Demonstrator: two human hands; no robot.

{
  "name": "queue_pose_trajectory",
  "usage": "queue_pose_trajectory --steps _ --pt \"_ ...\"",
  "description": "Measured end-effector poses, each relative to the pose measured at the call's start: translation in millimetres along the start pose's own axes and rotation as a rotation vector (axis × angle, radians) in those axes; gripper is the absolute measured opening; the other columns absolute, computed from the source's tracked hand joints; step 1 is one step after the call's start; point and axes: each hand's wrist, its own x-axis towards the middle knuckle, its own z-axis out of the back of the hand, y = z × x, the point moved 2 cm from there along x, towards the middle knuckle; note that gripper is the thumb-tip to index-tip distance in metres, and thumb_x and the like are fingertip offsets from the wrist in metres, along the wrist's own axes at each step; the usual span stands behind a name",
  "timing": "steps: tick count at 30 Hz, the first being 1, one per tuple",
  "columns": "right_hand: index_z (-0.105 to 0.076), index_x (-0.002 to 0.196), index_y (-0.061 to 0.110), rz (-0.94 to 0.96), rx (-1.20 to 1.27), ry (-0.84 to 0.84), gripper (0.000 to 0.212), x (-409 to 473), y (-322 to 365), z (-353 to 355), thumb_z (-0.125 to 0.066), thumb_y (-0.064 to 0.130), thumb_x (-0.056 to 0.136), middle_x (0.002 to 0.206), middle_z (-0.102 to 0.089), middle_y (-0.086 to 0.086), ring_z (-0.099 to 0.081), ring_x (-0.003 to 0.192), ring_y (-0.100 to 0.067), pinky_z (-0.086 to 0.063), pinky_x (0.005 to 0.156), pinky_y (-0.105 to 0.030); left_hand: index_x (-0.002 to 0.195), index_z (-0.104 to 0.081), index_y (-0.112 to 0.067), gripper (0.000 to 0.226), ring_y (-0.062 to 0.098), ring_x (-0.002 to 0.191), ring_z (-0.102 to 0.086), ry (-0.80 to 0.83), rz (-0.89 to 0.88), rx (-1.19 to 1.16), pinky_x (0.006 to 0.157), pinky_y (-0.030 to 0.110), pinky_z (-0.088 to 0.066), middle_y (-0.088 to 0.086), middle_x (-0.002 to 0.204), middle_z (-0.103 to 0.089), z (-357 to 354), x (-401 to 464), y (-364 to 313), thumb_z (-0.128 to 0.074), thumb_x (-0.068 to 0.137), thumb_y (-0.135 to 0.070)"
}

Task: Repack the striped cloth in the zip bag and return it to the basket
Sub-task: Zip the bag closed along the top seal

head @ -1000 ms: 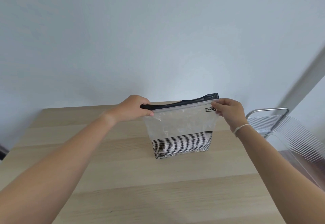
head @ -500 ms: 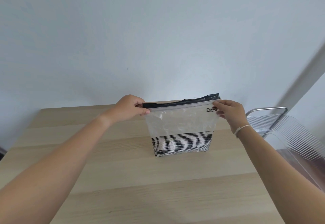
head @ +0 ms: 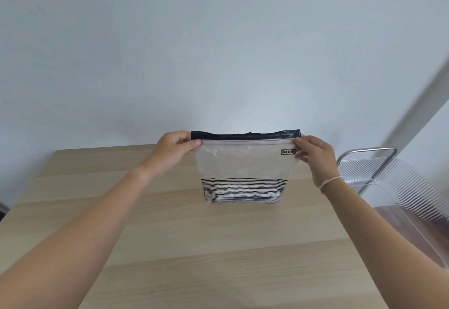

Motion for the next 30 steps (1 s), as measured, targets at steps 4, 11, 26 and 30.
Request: queue_pose_trajectory --steps 4,11,26,30 --pt "-0.066 0.07 0.02 -0.002 0.002 0.021 0.017 -8.6 -2.4 -4.5 -0.058 0.02 0.085 0.054 -0.058 0.013 -0.052 0.05 -0.001 -0.047 0.058 -0.02 0.083 -0.067 -0.02 0.018 0.005 0.073 -0.067 -0.038 0.017 -0.21 0.078 0.033 -0.049 -0.011 0.073 -0.073 -5.7 -9.2 0.4 -0.053 0.09 -0.012" --pt "-0.066 0.075 0.016 0.033 0.034 0.12 0.018 -32.7 7.4 -6.3 -0.055 0.019 0.089 0.064 -0.053 0.002 -0.053 0.053 -0.005 -0.056 0.047 -0.029 0.08 -0.063 -0.022 0.022 0.01 0.055 -0.059 -0.128 -0.062 -0.257 0.055 0.031 -0.055 -0.006 0.066 -0.07 -1.4 -33.9 -7.2 -0.048 0.093 -0.013" --pt "-0.059 0.111 0.007 -0.18 -0.238 0.101 0.027 7.6 -41.1 -32.5 -0.051 0.023 0.091 0.084 -0.059 -0.003 -0.057 0.059 -0.018 -0.057 0.061 -0.031 0.116 -0.056 -0.013 0.027 0.019 0.084 -0.061 -0.166 0.3 -0.193 0.067 0.032 -0.052 0.004 0.1 -0.063 -22.4 -3.6 69.3 -0.048 0.094 -0.025" --pt "-0.038 0.137 0.024 -0.027 -0.542 0.125 0.05 14.1 -64.9 -43.0 -0.052 0.033 0.089 0.125 -0.05 0.007 -0.052 0.109 -0.016 -0.039 0.096 -0.03 0.138 -0.037 -0.027 0.046 0.017 0.124 -0.047 -0.175 0.303 -0.045 0.1 0.033 -0.041 0.004 0.138 -0.048 -39.5 2.9 93.4 -0.047 0.093 -0.032"
